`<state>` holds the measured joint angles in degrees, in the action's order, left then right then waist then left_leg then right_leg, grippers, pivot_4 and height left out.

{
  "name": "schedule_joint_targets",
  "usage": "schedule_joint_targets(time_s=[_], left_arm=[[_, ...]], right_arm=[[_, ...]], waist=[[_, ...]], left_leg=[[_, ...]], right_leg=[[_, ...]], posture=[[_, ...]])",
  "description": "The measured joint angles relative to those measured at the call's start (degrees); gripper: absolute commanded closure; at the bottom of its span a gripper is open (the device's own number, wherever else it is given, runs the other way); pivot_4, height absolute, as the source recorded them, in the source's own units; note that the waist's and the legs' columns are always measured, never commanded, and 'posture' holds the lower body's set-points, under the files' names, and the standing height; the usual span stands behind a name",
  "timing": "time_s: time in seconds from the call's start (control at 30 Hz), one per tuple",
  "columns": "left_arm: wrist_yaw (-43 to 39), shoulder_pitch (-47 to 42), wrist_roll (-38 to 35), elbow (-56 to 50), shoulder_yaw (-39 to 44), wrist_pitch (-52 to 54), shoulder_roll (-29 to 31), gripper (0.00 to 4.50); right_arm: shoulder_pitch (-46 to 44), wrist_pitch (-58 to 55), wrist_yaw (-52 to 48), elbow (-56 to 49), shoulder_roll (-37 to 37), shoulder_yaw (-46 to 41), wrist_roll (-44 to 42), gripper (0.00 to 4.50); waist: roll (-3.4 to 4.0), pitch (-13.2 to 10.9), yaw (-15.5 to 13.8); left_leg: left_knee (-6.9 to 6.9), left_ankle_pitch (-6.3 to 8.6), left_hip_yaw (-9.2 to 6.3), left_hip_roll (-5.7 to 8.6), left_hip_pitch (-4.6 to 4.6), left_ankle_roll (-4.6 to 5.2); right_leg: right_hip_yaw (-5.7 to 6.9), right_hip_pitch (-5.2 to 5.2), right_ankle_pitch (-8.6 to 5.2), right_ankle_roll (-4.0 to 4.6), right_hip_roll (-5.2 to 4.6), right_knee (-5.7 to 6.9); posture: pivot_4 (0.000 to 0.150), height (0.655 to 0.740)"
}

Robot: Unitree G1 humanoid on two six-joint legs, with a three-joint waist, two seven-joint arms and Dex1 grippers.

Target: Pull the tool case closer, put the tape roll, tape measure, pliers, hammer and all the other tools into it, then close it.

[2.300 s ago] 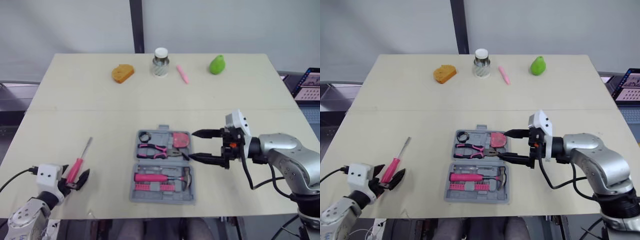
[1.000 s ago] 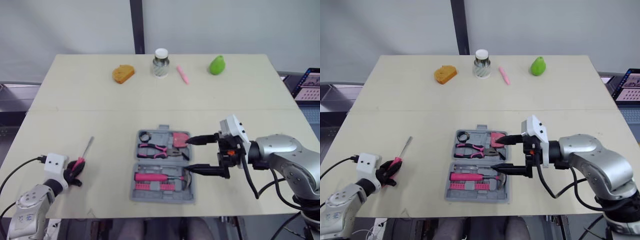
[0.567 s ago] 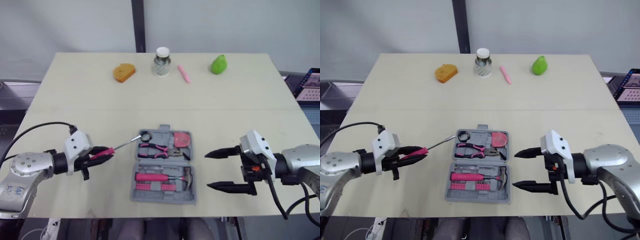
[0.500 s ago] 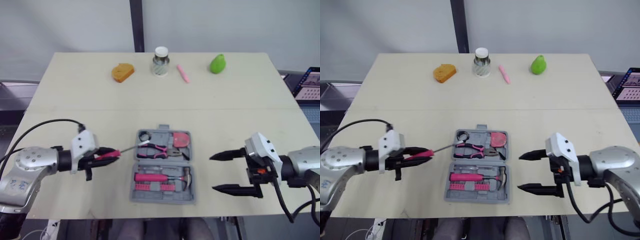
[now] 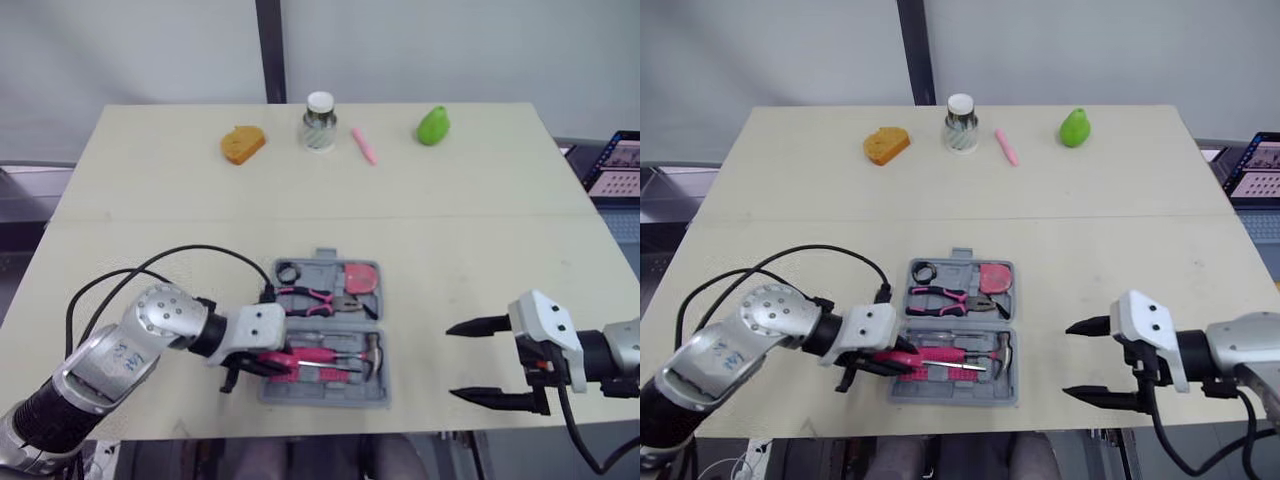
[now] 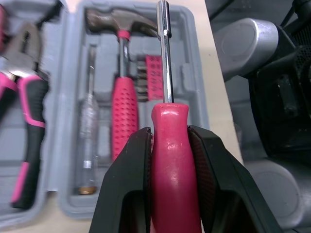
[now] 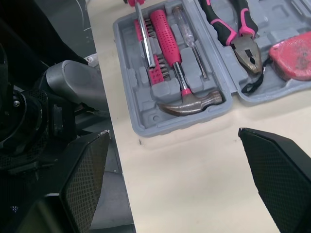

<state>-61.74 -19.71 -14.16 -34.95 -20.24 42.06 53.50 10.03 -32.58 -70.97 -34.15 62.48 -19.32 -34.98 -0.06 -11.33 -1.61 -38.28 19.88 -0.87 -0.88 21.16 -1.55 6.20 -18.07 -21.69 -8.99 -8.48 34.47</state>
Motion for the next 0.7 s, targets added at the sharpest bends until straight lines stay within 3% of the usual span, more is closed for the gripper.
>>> schedule_joint_targets(time_s=[0.27, 0.7], left_arm=[[7.1, -2.7, 0.1, -7.4, -5.1, 14.1, -3.4, 3.85], [15.3, -7.2, -0.4, -9.6, -11.3, 26.8, -7.3, 3.85]], right_arm=[[-1.0, -0.6, 0.7, -0.5, 0.0, 0.0, -0.3, 0.00], [-2.3, -1.7, 1.0, -0.8, 0.0, 0.3, -0.4, 0.00]], waist=[[-0.03, 0.0, -0.9], [-0.04, 0.0, -1.4]], left_leg=[[-0.20, -0.04, -0.02, 0.02, 0.02, 0.04], [-0.38, -0.04, -0.04, 0.03, 0.09, 0.05]], right_leg=[[-0.04, -0.02, 0.01, 0.01, -0.02, 0.20], [-0.04, -0.03, 0.01, 0.02, -0.03, 0.30]], posture=[[0.150, 0.7400], [0.150, 0.7400]])
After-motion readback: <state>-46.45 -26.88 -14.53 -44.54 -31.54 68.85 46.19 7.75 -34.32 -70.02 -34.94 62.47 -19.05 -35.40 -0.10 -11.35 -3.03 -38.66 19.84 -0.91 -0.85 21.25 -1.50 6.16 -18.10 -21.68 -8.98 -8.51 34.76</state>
